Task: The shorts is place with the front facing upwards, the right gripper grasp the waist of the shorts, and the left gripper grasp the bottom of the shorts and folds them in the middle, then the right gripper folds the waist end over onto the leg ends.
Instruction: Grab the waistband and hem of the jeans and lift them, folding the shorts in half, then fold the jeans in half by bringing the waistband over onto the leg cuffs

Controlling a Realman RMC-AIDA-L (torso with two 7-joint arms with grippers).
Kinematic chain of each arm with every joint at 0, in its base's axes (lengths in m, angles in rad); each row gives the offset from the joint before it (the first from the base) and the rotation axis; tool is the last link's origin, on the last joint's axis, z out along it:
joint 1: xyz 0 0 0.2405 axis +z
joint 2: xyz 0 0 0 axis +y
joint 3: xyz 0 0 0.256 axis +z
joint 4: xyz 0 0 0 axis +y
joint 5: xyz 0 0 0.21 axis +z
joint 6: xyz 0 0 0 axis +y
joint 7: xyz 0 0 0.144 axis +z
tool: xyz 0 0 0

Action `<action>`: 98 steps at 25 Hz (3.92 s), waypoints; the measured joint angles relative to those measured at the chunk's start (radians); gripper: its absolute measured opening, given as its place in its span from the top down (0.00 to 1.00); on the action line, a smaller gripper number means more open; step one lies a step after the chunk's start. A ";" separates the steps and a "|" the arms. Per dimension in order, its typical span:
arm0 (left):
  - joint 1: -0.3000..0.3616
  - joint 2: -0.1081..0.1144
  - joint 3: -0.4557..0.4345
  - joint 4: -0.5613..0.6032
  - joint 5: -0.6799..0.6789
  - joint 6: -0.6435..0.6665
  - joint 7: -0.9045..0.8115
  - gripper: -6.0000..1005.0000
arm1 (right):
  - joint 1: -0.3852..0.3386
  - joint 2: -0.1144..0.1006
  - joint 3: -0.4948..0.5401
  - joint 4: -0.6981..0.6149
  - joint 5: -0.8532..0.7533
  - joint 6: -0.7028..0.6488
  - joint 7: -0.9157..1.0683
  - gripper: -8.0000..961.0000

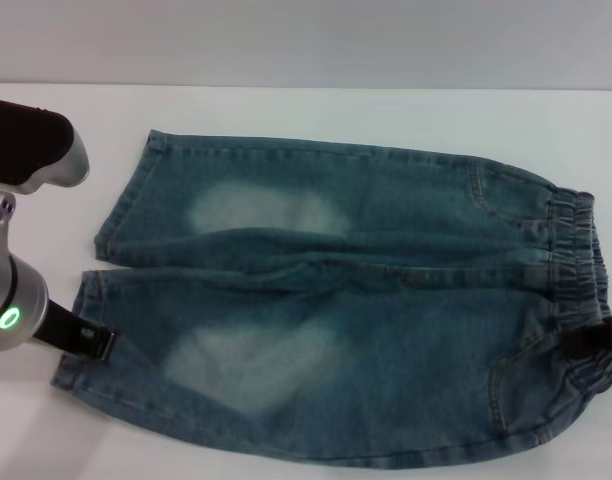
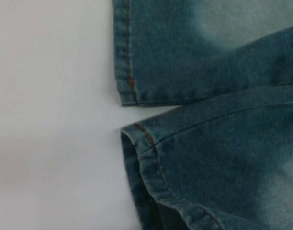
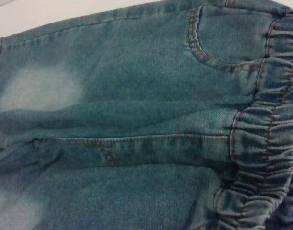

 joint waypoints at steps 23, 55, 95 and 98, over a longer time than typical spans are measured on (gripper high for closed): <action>0.088 -0.002 -0.090 0.006 -0.004 0.325 -0.005 0.93 | 0.059 0.000 0.283 -0.336 0.508 -0.056 -0.287 0.96; 0.004 -0.001 -0.170 0.278 -0.159 0.826 0.073 0.92 | 0.195 -0.001 0.716 -0.830 0.761 -0.160 -0.617 0.88; -0.225 -0.001 -0.143 0.762 -0.427 1.342 0.195 0.38 | 0.223 0.004 0.695 -0.991 0.857 -0.498 -0.892 0.39; -0.224 -0.001 -0.131 0.760 -0.428 1.332 0.195 0.38 | 0.219 0.004 0.684 -0.995 0.857 -0.499 -0.888 0.39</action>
